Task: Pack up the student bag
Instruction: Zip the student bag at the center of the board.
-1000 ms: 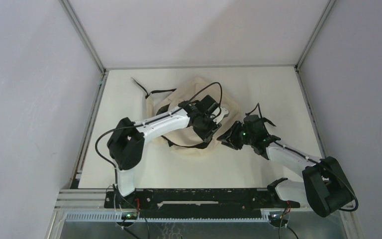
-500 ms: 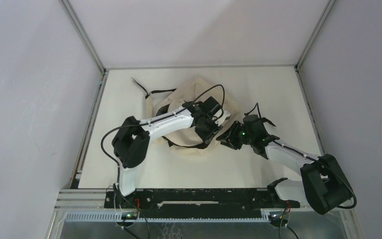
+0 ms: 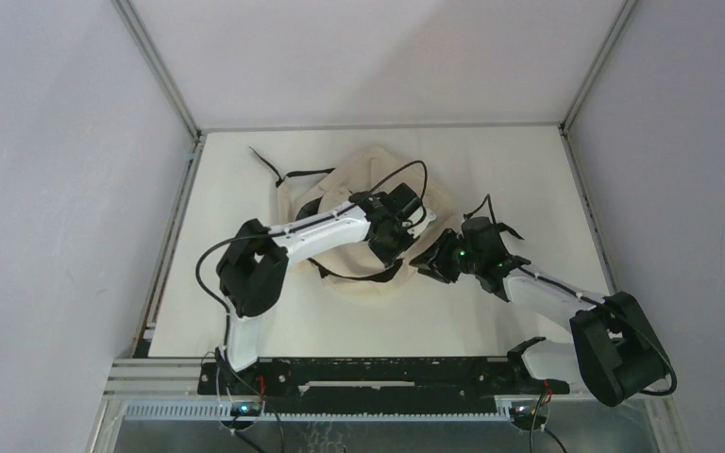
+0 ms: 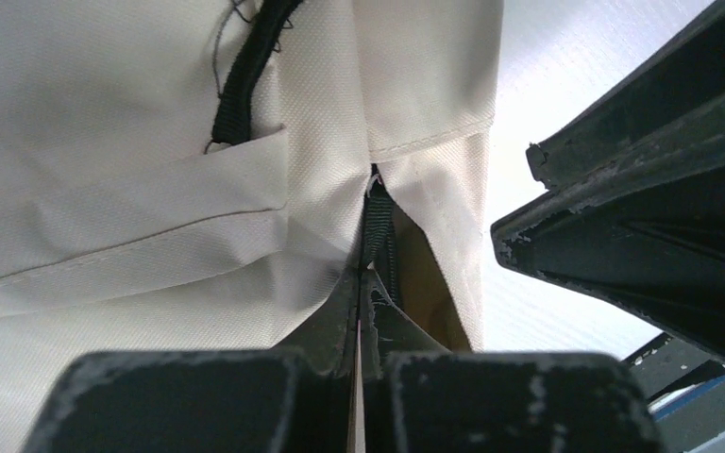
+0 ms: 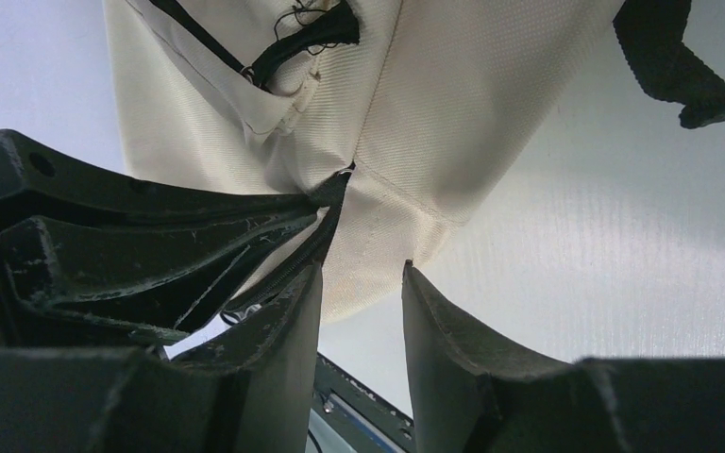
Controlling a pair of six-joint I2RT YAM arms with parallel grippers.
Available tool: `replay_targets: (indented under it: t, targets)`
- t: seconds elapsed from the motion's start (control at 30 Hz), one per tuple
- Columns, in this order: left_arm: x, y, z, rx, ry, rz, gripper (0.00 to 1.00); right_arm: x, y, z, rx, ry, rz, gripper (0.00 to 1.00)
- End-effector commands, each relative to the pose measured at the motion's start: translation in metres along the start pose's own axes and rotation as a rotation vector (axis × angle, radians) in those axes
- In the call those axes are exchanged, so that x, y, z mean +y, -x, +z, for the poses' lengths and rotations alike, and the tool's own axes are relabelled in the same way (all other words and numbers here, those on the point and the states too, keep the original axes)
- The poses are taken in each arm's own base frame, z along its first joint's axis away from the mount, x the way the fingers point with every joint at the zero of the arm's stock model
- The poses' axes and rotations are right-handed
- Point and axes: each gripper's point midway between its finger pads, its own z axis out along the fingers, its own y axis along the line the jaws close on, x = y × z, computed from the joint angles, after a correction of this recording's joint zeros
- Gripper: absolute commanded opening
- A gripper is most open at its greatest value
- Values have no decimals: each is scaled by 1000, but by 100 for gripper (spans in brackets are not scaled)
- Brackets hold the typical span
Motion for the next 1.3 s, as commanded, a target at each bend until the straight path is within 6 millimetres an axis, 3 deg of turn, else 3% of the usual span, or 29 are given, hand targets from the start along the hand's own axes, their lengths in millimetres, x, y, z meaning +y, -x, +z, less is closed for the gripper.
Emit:
replay_targets:
  t: [0.0,0.13,0.2,0.37,0.57,0.83,1.03,1.27]
  targets:
    - [7,25,-29,-86,64,-2,0,14,6,1,-16,60,-20,45]
    - [-5,26,-37,-112,-7,1,0,16,4,7,2,67,-10,48]
    - [-14,25,-36,-112,-60,4,0,16,3,11,6,67,-6,53]
    - [-25,21,-32,-98,-122,-38,0,9,6,17,-6,36,20,54]
    - [-17,23,-41,-126,-124,-90,0,3,9,25,-8,22,40,54]
    - [-13,6,-38,-91,-134,-126,0,5,16,43,-10,18,21,55]
    - [-13,-6,-35,-82,-138,-153,0,12,24,34,-71,15,6,54]
    - [-18,-7,-38,-121,-178,-205,0,20,24,28,-109,-11,14,49]
